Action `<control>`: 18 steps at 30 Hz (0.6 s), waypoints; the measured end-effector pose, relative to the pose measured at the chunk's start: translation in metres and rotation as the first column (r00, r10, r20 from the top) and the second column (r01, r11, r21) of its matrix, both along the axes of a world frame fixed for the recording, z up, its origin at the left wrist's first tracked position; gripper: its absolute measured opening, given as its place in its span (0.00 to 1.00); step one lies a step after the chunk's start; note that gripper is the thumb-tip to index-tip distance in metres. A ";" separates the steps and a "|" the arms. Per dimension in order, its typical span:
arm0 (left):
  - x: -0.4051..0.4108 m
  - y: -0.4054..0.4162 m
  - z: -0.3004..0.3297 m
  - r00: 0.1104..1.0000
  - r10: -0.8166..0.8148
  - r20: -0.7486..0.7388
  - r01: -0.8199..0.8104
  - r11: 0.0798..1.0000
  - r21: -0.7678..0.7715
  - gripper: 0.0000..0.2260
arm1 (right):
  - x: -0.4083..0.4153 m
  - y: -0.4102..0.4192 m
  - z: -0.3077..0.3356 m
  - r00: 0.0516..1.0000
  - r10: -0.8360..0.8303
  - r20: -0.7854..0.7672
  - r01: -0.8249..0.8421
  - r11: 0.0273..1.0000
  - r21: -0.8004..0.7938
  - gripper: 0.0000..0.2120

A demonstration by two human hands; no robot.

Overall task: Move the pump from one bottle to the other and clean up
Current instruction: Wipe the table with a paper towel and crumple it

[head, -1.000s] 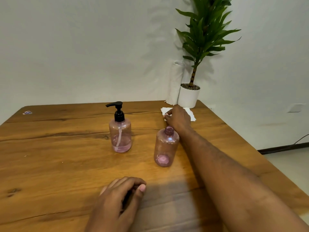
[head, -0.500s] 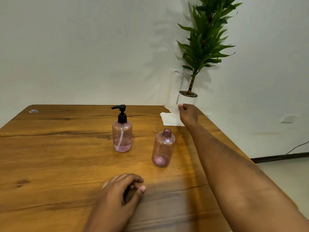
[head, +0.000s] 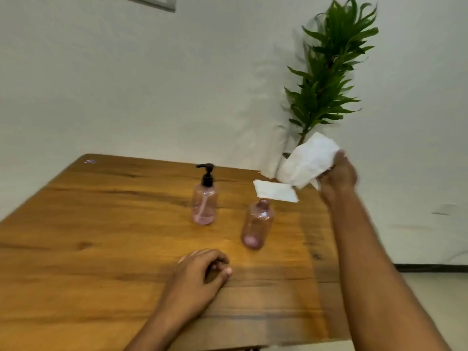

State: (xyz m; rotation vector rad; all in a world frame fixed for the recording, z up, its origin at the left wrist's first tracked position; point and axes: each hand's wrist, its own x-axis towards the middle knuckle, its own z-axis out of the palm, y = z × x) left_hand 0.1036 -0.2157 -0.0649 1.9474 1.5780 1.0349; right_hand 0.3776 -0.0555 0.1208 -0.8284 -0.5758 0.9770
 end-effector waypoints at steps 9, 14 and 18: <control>-0.012 -0.036 0.032 0.983 -0.179 -0.053 0.173 0.980 -0.094 0.13 | -0.095 -0.162 -0.003 0.715 0.643 0.273 -0.629 0.763 -0.150 0.22; -0.059 -0.075 0.021 0.993 -0.105 0.045 0.109 0.991 -0.083 0.03 | -0.163 -0.166 -0.062 0.654 0.696 0.296 -0.557 0.708 -0.433 0.13; -0.135 -0.074 0.021 0.989 0.138 -0.061 -0.140 0.990 -0.027 0.08 | -0.198 -0.149 -0.082 0.738 0.343 0.581 -0.279 0.939 -0.200 0.10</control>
